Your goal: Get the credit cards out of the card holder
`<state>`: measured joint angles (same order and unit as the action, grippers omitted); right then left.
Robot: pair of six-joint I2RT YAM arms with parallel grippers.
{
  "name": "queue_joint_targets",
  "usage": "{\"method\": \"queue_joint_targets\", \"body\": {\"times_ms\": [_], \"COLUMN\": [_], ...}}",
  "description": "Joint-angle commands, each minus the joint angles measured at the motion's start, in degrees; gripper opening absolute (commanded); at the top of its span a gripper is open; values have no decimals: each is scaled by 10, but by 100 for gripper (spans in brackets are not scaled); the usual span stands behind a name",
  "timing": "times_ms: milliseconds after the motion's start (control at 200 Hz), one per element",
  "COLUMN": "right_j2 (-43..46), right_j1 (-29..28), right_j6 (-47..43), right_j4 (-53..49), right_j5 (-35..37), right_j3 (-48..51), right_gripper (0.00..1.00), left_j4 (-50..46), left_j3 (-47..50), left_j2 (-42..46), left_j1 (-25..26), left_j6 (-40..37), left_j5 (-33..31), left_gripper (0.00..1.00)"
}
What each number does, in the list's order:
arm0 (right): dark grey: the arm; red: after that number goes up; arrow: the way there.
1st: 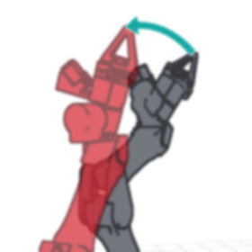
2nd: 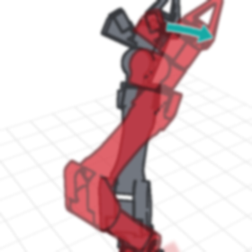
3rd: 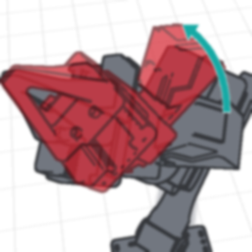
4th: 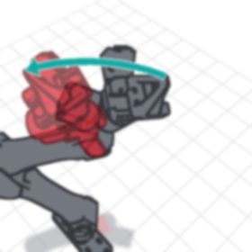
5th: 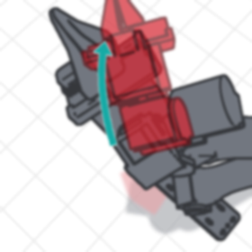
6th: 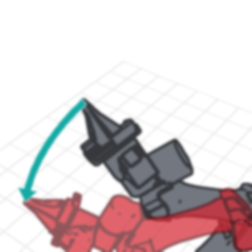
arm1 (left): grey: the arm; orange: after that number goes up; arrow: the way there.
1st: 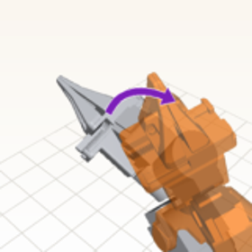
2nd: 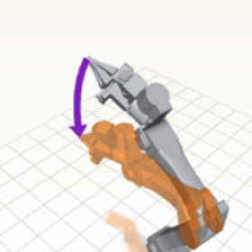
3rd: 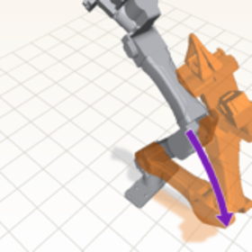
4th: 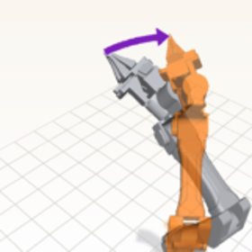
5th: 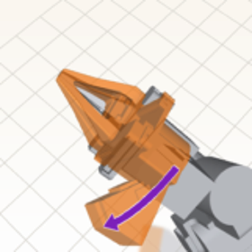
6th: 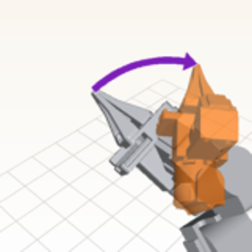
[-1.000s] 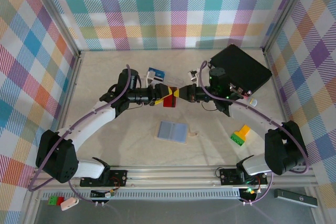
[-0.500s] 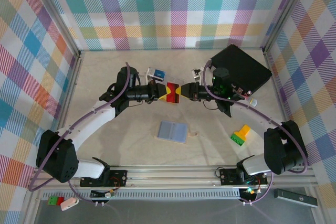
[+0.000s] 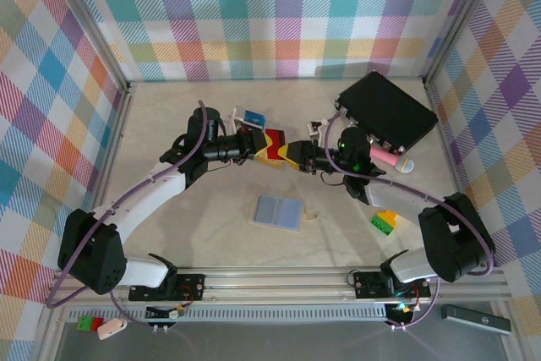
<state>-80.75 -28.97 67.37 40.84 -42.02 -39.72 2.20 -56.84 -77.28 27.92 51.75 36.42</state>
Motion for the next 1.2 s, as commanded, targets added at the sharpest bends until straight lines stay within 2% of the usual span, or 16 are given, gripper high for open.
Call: {"method": "queue_joint_targets", "body": {"times_ms": [0,190,230,325,430,635,755,950,1195], "right_j2": [4,21,25,39,51,35,-5,-87,-179], "right_j1": [-5,-5,-5,-5,-4,-4,-4,-5,-30], "right_j6": [26,-8,-21,-56,-126,-353,-473,-614,-784], "right_j4": [62,21,3,-42,-160,-462,-583,-683,-775], "right_j5": [24,44,46,57,72,151,203,234,284], "right_j3": [11,8,5,-2,-31,-157,-240,-361,-480], "right_gripper": [20,6,4,1,0,0,0,0,0], "left_j4": [19,-11,-21,-61,-115,-279,-342,-377,-403], "left_j3": [8,10,12,16,24,36,37,36,24], "left_j2": [14,22,25,35,50,79,86,100,92], "left_j1": [-5,-10,-12,-20,-41,-95,-120,-132,-132], "left_j6": [8,3,2,-5,-16,-65,-95,-124,-137], "left_j5": [-6,-25,-32,-56,-84,-164,-185,-208,-207], "left_gripper": [0,0,7,29,49,75,88,100,100]}}
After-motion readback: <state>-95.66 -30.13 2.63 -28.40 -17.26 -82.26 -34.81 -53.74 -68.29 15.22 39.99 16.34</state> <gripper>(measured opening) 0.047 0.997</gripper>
